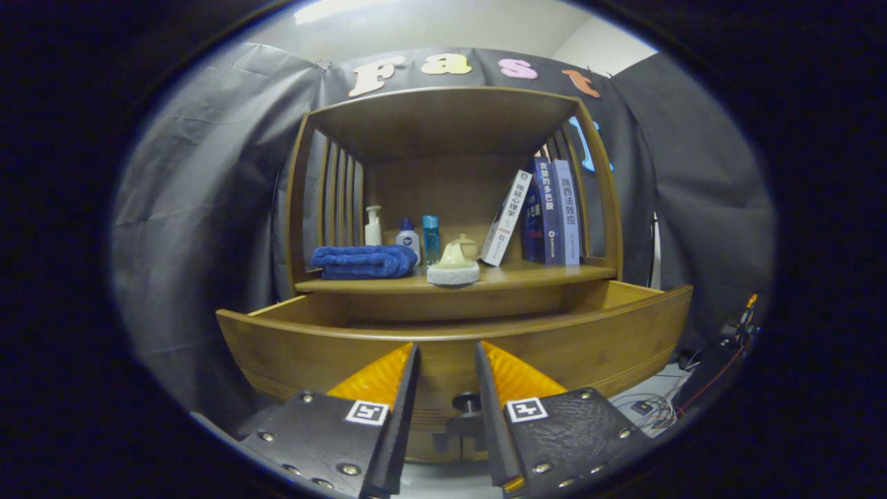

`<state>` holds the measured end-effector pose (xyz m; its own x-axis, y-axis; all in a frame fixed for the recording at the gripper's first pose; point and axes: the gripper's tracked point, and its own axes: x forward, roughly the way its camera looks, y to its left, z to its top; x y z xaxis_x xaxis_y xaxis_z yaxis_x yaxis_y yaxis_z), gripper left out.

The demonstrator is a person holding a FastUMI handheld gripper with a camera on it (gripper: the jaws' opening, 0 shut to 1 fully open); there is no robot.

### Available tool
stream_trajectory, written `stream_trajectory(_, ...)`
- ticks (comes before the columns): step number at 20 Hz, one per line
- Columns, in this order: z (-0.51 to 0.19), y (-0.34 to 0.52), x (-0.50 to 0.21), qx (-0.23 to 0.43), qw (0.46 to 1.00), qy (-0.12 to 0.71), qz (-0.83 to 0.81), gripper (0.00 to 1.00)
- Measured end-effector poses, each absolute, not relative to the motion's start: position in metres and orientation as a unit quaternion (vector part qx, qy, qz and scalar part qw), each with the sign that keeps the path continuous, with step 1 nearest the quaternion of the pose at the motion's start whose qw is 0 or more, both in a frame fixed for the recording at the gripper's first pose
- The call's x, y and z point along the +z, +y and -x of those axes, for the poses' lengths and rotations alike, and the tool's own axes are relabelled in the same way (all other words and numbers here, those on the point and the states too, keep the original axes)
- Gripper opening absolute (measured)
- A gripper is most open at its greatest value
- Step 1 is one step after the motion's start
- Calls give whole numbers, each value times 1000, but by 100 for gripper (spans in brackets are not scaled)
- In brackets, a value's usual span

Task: Pull open the drawer, take out the items inside it, and place them on the countertop above the cabinet.

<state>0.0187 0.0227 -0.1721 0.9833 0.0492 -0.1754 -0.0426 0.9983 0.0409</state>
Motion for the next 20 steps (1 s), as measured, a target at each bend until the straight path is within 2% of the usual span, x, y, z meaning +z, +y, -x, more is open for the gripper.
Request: stream_trajectory(20, -99, 30, -188, 17, 994, 105, 11, 48)
